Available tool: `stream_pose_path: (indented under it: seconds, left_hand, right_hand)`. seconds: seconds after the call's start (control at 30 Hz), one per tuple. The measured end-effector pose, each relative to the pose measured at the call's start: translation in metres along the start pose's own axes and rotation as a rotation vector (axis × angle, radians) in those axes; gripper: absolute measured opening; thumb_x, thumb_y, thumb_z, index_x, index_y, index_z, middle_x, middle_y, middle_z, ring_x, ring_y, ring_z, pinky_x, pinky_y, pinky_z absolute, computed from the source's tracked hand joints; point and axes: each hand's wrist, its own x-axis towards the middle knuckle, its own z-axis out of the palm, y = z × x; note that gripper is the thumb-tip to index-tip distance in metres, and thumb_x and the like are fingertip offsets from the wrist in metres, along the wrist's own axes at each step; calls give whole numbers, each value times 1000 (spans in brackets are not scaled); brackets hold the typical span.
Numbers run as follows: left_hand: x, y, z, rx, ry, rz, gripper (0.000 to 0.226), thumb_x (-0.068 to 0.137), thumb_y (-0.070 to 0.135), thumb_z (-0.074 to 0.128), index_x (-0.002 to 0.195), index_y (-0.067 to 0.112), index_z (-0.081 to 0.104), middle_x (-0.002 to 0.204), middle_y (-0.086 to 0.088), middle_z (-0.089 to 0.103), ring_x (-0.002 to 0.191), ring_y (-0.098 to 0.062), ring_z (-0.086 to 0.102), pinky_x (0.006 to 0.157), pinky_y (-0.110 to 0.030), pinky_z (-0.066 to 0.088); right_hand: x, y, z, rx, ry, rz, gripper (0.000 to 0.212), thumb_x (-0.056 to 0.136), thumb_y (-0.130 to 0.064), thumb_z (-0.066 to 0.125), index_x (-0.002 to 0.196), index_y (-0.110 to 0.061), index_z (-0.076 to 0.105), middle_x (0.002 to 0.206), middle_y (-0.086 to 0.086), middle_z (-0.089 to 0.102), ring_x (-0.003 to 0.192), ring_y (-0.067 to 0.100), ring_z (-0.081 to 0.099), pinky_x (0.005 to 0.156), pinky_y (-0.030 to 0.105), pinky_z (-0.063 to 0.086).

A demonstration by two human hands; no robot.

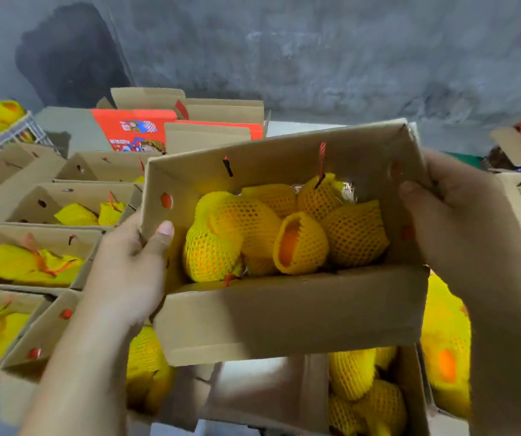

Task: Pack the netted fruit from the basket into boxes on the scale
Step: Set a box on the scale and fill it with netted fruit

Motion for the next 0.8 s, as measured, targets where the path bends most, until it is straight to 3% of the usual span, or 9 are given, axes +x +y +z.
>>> stream_pose_path:
  seconds: [0.07,0.13,0.33,0.47,0.57,0.7,0.8]
  left_hand:
    - [-15,-11,-52,82,29,14,33,107,30,58,92,57,69,77,35,68,71,11,60,68,-28,39]
    - [-33,-27,-111,155,66,-23,29,107,32,55,93,53,68,78,39,67,72,9,62,64,-27,37]
    - [-99,-96,-294,230,261,-135,23,106,29,55,89,26,68,79,14,73,83,-15,66,69,-31,43]
    - [-133,-133,-397,248,364,-221,19,107,26,54,96,29,69,86,18,74,85,-16,68,79,-39,52]
    - [-148,-155,-456,267,418,-239,28,108,24,54,95,46,66,84,25,72,76,-3,64,73,-33,49]
    - [-148,-191,-514,216,475,-313,29,108,24,54,93,45,67,86,21,74,81,-19,66,77,-39,50]
    - [-130,-216,-549,171,511,-365,38,109,23,54,92,53,69,84,24,75,81,-17,68,75,-36,50]
  right_hand:
    - [-17,-37,26,19,-41,-55,23,102,-8,53,86,-19,64,73,-16,61,66,5,54,63,39,52]
    - [-37,-75,61,26,-90,-99,31,102,-6,53,76,-22,57,69,-21,59,64,-1,52,59,22,43]
    - [-104,-198,192,145,-305,-158,19,98,-14,50,93,-26,63,78,-12,64,71,11,59,64,40,50]
    - [-143,-276,271,241,-439,-230,23,99,-16,50,101,-32,67,81,-10,66,74,13,62,70,50,58]
    - [-161,-324,320,257,-524,-296,26,101,-11,51,98,-31,67,80,-10,64,71,12,60,65,49,55]
    - [-172,-370,382,278,-601,-337,25,101,-10,53,104,-30,67,83,-11,65,77,9,60,66,37,50]
    - [-171,-395,432,286,-650,-336,26,101,-12,53,112,-31,68,84,-7,68,74,9,61,68,34,48]
